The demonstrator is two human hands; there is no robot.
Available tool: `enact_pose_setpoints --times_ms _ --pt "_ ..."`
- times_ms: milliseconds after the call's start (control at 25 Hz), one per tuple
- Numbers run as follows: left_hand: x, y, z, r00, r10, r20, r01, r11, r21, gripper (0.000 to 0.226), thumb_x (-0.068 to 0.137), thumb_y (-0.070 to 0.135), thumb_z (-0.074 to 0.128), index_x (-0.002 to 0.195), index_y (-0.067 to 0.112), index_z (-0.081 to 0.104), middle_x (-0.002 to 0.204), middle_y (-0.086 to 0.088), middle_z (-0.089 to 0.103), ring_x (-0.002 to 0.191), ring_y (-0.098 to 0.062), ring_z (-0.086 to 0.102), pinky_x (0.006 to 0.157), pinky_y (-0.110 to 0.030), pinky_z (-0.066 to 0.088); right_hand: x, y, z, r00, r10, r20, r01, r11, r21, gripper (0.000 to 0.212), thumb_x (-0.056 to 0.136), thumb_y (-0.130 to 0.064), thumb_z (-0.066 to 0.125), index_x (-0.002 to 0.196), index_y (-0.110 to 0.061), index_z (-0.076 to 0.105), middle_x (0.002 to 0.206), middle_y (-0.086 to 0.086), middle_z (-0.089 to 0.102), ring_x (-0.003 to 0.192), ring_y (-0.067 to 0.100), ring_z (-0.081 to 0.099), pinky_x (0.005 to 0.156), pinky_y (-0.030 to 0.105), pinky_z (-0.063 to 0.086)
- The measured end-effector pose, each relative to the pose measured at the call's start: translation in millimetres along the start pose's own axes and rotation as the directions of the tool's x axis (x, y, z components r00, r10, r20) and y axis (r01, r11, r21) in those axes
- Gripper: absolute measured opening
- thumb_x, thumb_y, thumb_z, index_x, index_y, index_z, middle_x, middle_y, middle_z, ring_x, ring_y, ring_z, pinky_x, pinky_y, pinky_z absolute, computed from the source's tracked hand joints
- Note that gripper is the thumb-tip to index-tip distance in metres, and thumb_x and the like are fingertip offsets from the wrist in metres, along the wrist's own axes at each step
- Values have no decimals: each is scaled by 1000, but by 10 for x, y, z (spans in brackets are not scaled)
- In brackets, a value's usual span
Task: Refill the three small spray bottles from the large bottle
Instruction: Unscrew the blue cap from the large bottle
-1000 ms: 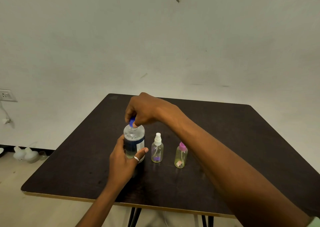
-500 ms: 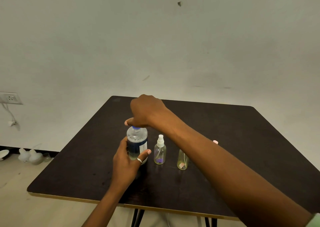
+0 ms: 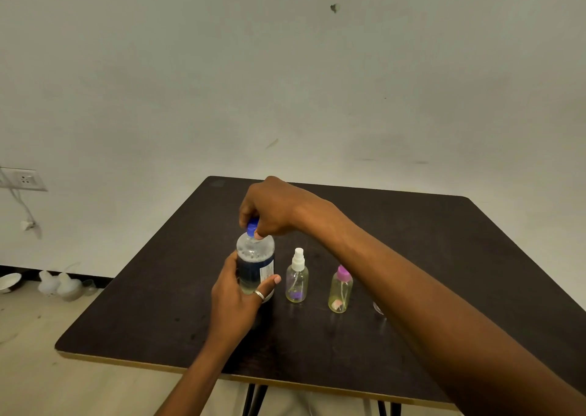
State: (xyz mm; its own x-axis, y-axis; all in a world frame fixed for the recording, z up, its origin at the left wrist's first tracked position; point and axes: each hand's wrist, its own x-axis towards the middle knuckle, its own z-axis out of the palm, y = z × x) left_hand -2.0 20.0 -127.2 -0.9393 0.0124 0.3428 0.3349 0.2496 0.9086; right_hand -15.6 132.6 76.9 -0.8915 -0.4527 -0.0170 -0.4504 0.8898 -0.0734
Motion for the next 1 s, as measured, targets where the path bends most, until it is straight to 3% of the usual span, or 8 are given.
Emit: enact_pose_setpoints --times_ms 120,160,240,320,480,720,840,1000 --pt "-4 17 3 1000 11 3 -11 1000 9 76 66 59 79 131 49 40 119 34 50 104 12 51 78 -4 39 4 39 14 998 62 25 -63 998 8 41 82 -35 74 117 -14 67 114 3 69 99 19 64 87 32 53" --pt "-6 17 -1 1000 11 2 -11 1000 7 76 67 59 79 131 49 40 120 34 50 104 13 51 80 -5 39 2 45 26 996 95 1 -95 996 5 39 82 -46 71 101 -13 70 98 3 70 87 18 64 77 30 53" --pt "-7 18 -11 1000 19 1 -19 1000 -2 74 67 57 80 130 49 41 119 34 52 105 17 53 78 -4 41 13 29 65 978 183 -101 -185 983 -7 50 84 -59 63 66 -13 58 64 1 58 60 15 54 58 27 43" --pt "-10 14 -11 999 35 2 -35 999 -10 71 69 55 81 129 46 44 120 32 56 108 19 54 75 -2 44 35 -30 109 947 249 -205 -255 967 -2 55 86 -60 59 57 -15 48 57 0 50 54 15 49 55 29 41" --pt "-17 16 -1 999 32 -12 -32 999 15 75 70 57 80 134 43 43 124 29 55 107 9 57 71 -2 44 80 -164 181 948 197 -251 -217 975 -55 39 89 -37 66 66 -14 45 62 0 46 67 20 57 64 33 51" --pt "-8 29 -11 999 46 -2 -46 999 21 68 69 61 80 121 65 37 114 53 47 105 32 44 67 7 39 29 -135 97 986 112 -127 -114 994 -4 10 85 -14 70 92 -6 69 91 5 69 82 20 65 79 34 58" --pt "-4 36 -8 999 49 -10 -49 998 36 68 68 63 79 121 67 36 114 56 45 104 34 43 68 4 38 -21 -134 47 992 95 -79 -89 994 69 15 86 -5 63 94 -8 75 98 5 72 88 20 67 83 34 57" --pt "-5 46 -14 999 49 -15 -49 998 47 67 68 63 78 119 70 34 111 59 43 100 35 43 64 4 38 -18 -165 54 994 85 -69 -80 994 74 19 86 -7 65 103 -11 74 104 4 72 93 20 67 84 33 57"
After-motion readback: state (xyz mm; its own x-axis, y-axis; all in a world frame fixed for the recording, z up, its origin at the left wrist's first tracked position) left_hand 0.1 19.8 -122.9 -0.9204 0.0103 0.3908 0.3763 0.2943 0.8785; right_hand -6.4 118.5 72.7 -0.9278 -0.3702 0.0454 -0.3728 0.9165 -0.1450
